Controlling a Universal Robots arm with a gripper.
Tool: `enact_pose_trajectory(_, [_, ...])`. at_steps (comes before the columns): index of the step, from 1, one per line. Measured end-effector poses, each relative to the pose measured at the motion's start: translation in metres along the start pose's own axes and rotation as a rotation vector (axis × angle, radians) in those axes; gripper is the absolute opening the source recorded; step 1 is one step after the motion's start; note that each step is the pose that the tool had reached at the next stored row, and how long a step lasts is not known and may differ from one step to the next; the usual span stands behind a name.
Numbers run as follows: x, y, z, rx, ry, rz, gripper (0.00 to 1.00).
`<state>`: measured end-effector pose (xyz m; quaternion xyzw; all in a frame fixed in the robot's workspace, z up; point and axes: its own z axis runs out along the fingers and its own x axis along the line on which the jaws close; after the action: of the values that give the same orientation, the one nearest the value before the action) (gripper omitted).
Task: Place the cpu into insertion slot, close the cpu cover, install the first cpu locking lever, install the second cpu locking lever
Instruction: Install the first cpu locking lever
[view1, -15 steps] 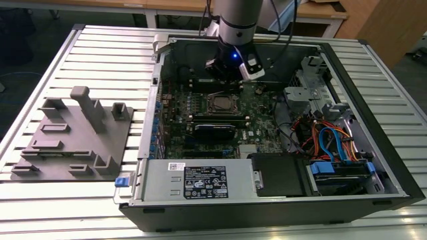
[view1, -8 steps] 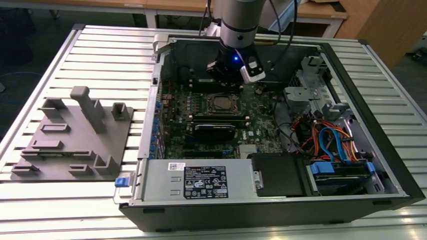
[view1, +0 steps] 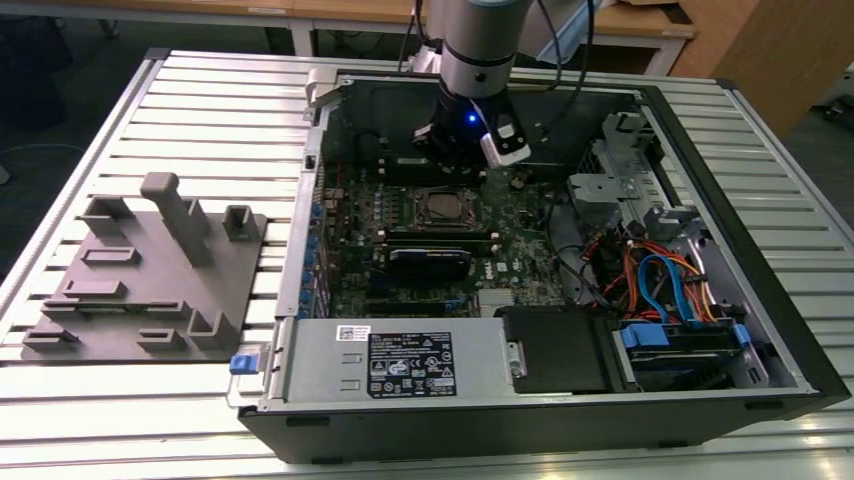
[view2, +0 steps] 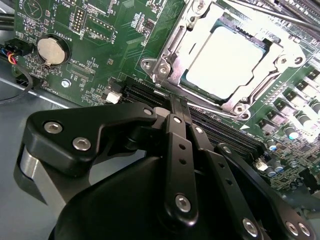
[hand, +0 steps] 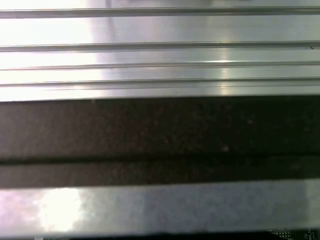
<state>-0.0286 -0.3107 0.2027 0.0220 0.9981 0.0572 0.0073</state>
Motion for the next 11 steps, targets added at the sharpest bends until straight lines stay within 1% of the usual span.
enact_pose_trajectory(11, [-0.0007, 0.0001, -0.0003, -0.0001, 0.0, 0.0, 0.1])
